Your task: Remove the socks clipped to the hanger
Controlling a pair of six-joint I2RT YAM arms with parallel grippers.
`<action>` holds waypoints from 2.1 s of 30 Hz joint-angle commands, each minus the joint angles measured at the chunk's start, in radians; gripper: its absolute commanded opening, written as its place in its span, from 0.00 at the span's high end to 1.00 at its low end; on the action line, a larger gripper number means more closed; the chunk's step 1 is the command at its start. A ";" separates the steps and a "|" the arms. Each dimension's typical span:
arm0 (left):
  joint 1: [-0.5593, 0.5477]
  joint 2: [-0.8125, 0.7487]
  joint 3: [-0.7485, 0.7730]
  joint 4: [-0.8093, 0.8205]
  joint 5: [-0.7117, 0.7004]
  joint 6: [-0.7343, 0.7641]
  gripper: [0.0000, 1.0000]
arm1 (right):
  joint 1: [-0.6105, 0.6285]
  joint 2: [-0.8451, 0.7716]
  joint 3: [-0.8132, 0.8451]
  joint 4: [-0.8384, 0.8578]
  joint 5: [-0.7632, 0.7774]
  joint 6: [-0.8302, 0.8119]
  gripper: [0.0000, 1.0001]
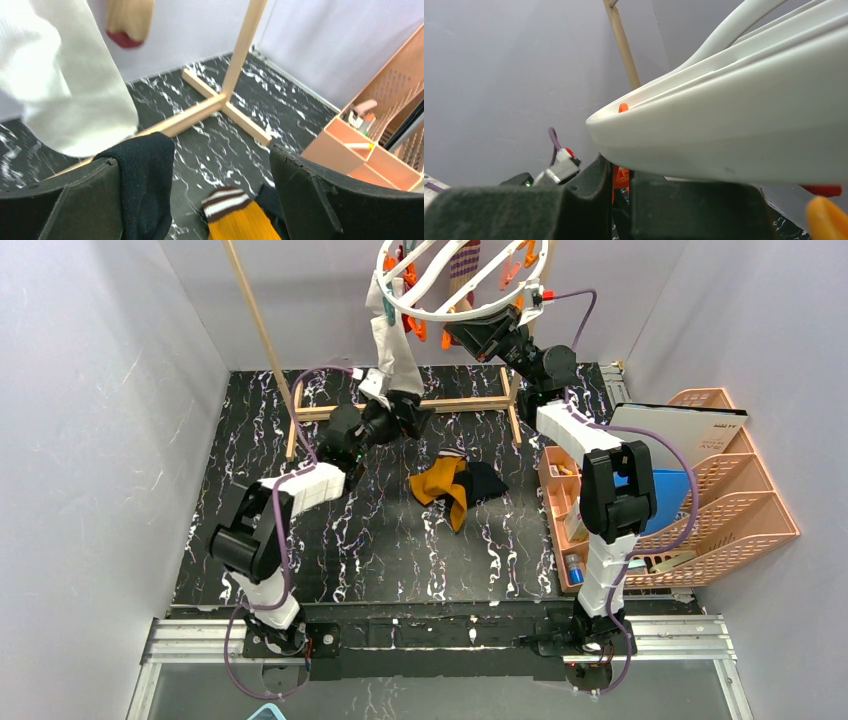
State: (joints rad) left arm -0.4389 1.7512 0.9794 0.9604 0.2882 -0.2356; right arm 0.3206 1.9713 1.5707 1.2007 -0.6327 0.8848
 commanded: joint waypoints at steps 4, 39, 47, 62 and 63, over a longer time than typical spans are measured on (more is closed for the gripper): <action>0.003 -0.104 0.039 -0.100 0.067 0.068 0.02 | -0.024 -0.076 -0.010 -0.008 0.010 -0.026 0.99; -0.450 -0.010 0.402 -1.220 -0.471 0.878 0.02 | -0.057 -0.089 -0.051 0.030 0.036 0.016 0.99; -0.444 -0.119 0.320 -1.123 -0.488 0.854 0.02 | -0.064 -0.100 -0.058 0.025 0.039 0.014 0.99; 0.037 -0.368 -0.098 -0.307 -0.155 0.373 0.01 | -0.079 -0.120 -0.060 0.037 0.042 0.038 0.99; 0.052 -0.353 -0.099 -0.267 -0.129 0.346 0.01 | -0.081 -0.123 -0.063 0.037 0.043 0.039 0.99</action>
State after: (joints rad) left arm -0.4286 1.3808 0.8997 0.3904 0.0307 0.2695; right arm 0.2588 1.8973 1.5070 1.1900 -0.6285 0.9085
